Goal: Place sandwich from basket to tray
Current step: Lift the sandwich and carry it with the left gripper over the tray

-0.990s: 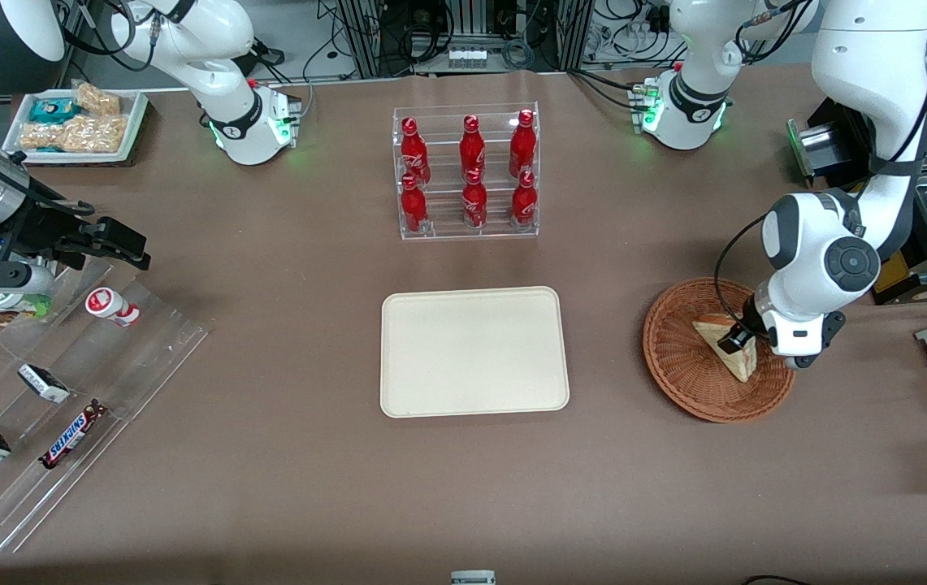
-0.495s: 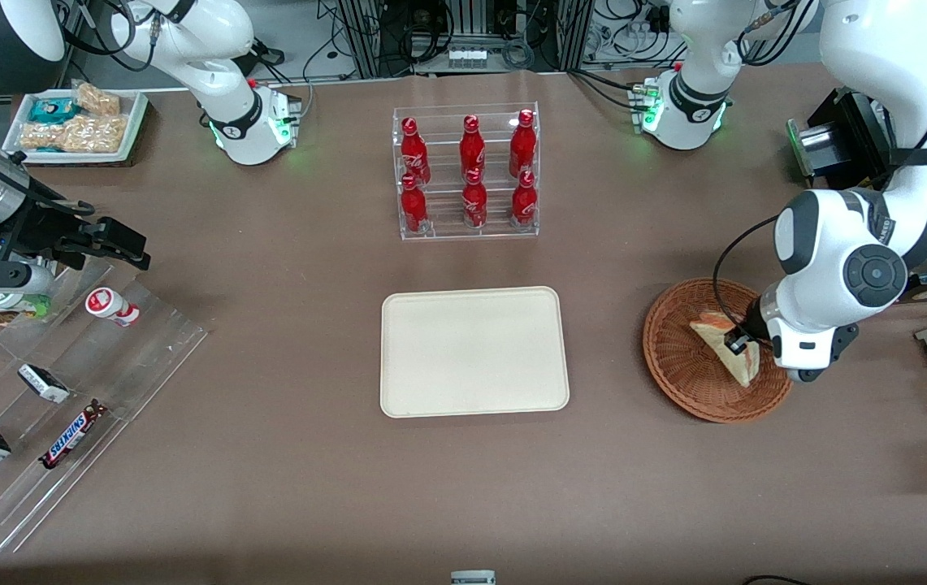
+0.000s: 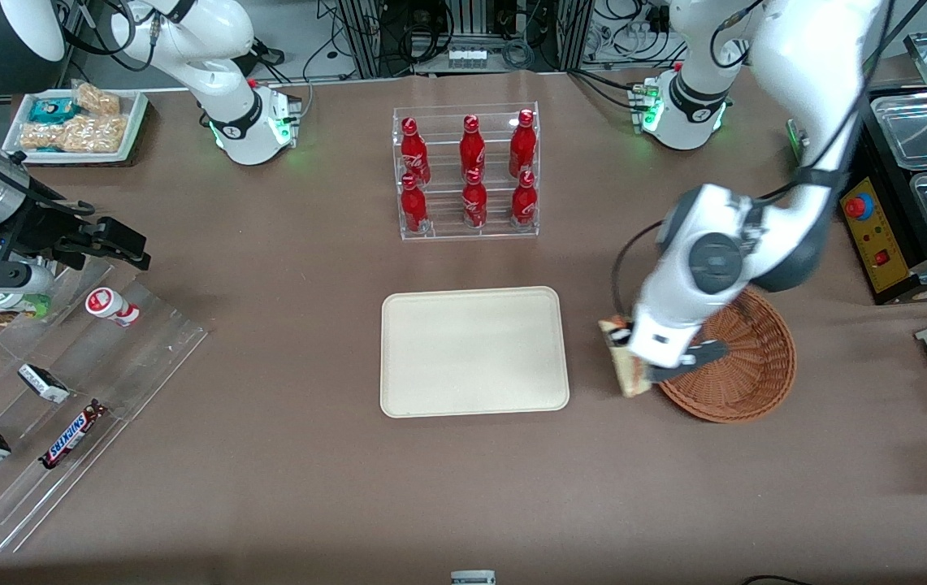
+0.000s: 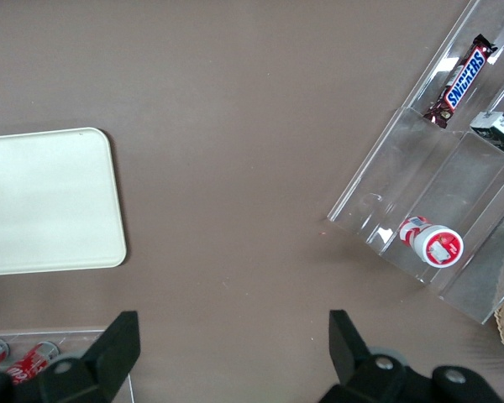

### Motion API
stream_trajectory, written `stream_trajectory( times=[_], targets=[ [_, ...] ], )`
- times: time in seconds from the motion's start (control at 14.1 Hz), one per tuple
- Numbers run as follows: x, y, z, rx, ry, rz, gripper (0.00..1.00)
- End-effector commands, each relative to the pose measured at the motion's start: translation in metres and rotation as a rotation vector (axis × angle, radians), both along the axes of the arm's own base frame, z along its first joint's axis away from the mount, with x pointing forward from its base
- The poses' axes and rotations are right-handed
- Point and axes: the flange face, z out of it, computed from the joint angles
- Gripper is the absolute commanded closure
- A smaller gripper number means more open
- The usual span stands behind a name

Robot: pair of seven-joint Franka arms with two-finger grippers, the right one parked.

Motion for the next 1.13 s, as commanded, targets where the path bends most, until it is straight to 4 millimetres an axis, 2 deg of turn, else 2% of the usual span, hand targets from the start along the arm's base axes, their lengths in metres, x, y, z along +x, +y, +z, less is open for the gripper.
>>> stream_trajectory(
  times=[0.0,0.21,0.35,0.57,0.71,0.85,0.92,0.99,1.06],
  targets=[
    [-0.002,-0.088,-0.013,-0.014,-0.025,-0.116,0.94],
    [-0.021,-0.156,-0.032,-0.036,-0.027,-0.170,0.94],
    [-0.033,-0.188,-0.043,-0.049,-0.031,-0.142,0.94],
    [-0.045,-0.212,-0.062,-0.043,-0.051,-0.125,0.93],
    [-0.048,-0.217,-0.076,-0.041,-0.063,-0.119,0.92],
    [-0.055,-0.224,-0.082,-0.032,-0.070,-0.142,0.88],
    [-0.053,-0.223,-0.083,-0.027,-0.072,-0.139,0.76],
    [-0.053,-0.223,-0.081,-0.029,-0.074,-0.138,0.31],
    [-0.051,-0.221,-0.075,-0.028,-0.083,-0.141,0.00]
  ],
)
